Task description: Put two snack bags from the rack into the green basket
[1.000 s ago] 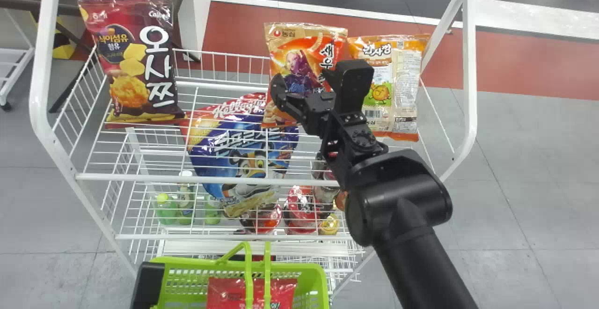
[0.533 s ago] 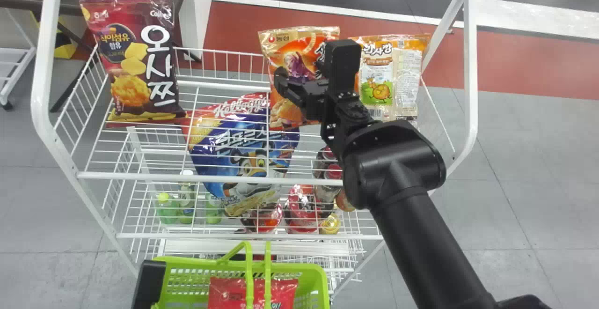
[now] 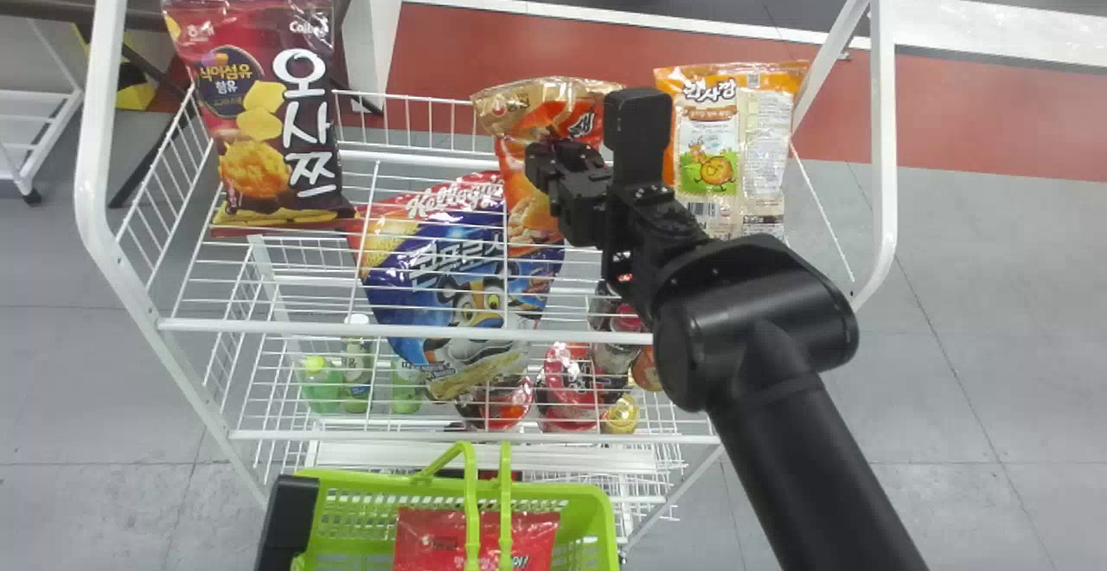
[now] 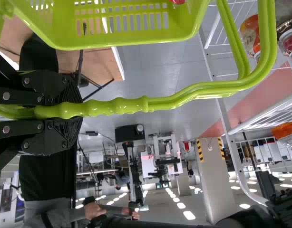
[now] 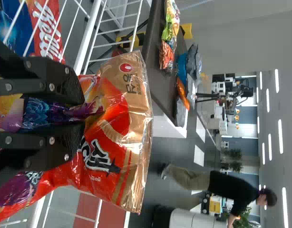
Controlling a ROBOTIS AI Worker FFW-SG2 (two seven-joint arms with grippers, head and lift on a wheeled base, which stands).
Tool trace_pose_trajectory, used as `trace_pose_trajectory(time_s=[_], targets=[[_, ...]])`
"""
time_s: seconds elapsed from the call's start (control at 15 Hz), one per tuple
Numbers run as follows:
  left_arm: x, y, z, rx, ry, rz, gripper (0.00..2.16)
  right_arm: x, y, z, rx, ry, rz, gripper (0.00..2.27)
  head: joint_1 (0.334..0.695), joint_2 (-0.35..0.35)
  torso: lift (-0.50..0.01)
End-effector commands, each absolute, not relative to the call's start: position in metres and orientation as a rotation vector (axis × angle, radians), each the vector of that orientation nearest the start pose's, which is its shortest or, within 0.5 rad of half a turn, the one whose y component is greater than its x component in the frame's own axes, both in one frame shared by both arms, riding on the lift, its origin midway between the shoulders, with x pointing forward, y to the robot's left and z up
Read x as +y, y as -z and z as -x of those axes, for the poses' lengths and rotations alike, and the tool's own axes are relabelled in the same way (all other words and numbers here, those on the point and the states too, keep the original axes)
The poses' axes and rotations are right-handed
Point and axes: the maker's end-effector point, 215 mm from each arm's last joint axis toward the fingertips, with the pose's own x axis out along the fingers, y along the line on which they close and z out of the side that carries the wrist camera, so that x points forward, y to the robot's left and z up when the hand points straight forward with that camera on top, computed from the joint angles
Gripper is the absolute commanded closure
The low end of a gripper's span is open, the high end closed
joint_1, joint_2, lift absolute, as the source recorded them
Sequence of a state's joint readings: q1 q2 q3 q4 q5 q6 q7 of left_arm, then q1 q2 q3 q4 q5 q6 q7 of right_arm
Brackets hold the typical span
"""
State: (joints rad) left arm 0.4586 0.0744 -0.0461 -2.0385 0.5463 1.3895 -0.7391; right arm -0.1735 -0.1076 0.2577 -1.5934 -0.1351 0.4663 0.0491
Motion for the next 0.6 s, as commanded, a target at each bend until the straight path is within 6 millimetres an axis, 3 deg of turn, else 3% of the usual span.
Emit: trace_pose_trajectory(time_s=[0.0,0.2,0.4,0.53], targets=[[-0.014,0.466,-0.187,1.191,1.015,0.873,2.11,-0.109,0.366,-0.596,0.298,-0.319,0.031,2.13,0.695,-0.169,-0.007],[-0.011,0.461,-0.19,1.173,1.005,0.856,2.11,-0.141,0.354,-0.555,0.326,-0.31,0.032,2.13,0.695,-0.184,-0.007],[-0.001,0.46,-0.195,1.166,0.981,0.873,2.11,-0.176,0.346,-0.495,0.396,-0.313,0.019,2.13,0.695,-0.237,-0.007],[0.003,0.46,-0.201,1.161,0.97,0.872,2.11,-0.181,0.341,-0.453,0.433,-0.354,0.026,2.13,0.695,-0.265,-0.007]])
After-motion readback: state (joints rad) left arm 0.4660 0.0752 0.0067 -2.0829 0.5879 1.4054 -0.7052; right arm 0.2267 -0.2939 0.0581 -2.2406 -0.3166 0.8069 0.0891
